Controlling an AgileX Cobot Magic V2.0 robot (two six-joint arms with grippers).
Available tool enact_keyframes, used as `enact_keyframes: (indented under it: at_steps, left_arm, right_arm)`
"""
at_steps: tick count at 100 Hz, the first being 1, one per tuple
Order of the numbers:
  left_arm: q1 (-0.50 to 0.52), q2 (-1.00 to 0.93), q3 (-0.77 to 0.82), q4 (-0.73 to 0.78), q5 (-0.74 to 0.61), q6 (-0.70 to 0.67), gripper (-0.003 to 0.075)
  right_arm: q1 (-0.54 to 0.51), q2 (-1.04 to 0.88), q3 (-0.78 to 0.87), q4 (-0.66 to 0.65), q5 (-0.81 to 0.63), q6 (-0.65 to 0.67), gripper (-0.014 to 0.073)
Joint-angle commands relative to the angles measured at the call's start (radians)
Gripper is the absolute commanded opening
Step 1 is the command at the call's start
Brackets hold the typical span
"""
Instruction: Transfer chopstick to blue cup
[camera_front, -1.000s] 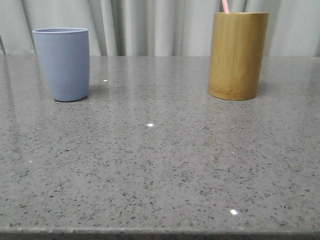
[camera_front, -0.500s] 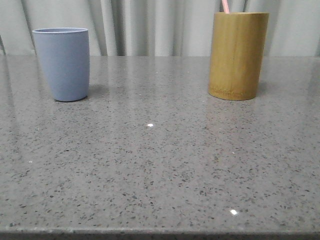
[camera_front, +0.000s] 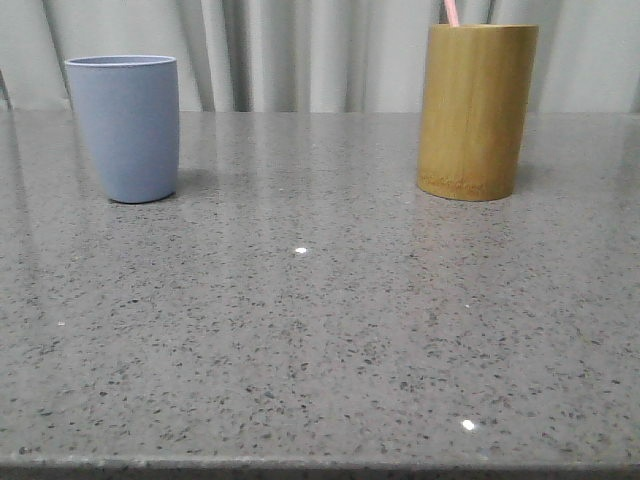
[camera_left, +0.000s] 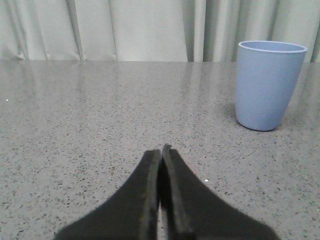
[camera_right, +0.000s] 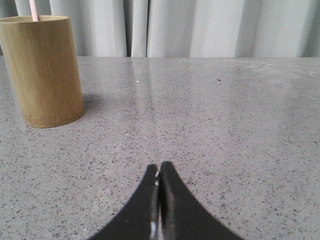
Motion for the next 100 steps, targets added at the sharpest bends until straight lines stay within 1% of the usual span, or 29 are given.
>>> enact_keyframes:
  at_steps: [1, 10, 24, 35, 46, 53, 83, 91, 96, 100]
  left_arm:
    - [0.002, -0.035, 0.007, 0.0, -0.103, -0.005, -0.0019]
    - [0.002, -0.035, 0.007, -0.005, -0.121, -0.005, -0.0019]
    - [0.002, -0.033, -0.036, -0.075, -0.103, -0.005, -0.0019]
    - [0.002, -0.019, -0.118, -0.081, 0.002, -0.005, -0.0019]
    - [0.002, 0.028, -0.218, -0.081, 0.094, -0.005, -0.0019]
    - [0.002, 0.073, -0.282, -0.099, 0.145, -0.005, -0.0019]
    - [0.002, 0.325, -0.547, -0.107, 0.263, -0.005, -0.0019]
    - [0.002, 0.4, -0.607, -0.107, 0.287, -0.005, -0.0017]
    - [0.002, 0.446, -0.642, -0.107, 0.303, -0.005, -0.0009]
    - [0.0, 0.485, -0.669, -0.107, 0.315, -0.005, 0.001]
  right_arm:
    - [-0.005, -0.021, -0.002, -0.005, -0.099, -0.001, -0.0105]
    - [-0.004, -0.021, -0.015, -0.003, -0.119, -0.001, -0.0105]
    - [-0.004, -0.014, -0.075, 0.003, -0.045, -0.001, -0.0105]
    - [-0.004, 0.022, -0.146, 0.006, 0.039, -0.001, -0.0105]
    - [-0.004, 0.092, -0.248, 0.006, 0.19, -0.001, -0.0105]
    - [-0.004, 0.141, -0.312, 0.006, 0.25, -0.001, -0.0105]
    - [-0.004, 0.362, -0.519, 0.03, 0.358, -0.001, -0.0099]
    - [-0.003, 0.413, -0.56, 0.044, 0.37, -0.001, -0.0055]
    - [-0.003, 0.444, -0.579, 0.044, 0.37, -0.001, 0.0004]
    - [-0.003, 0.47, -0.589, 0.044, 0.369, -0.001, 0.0073]
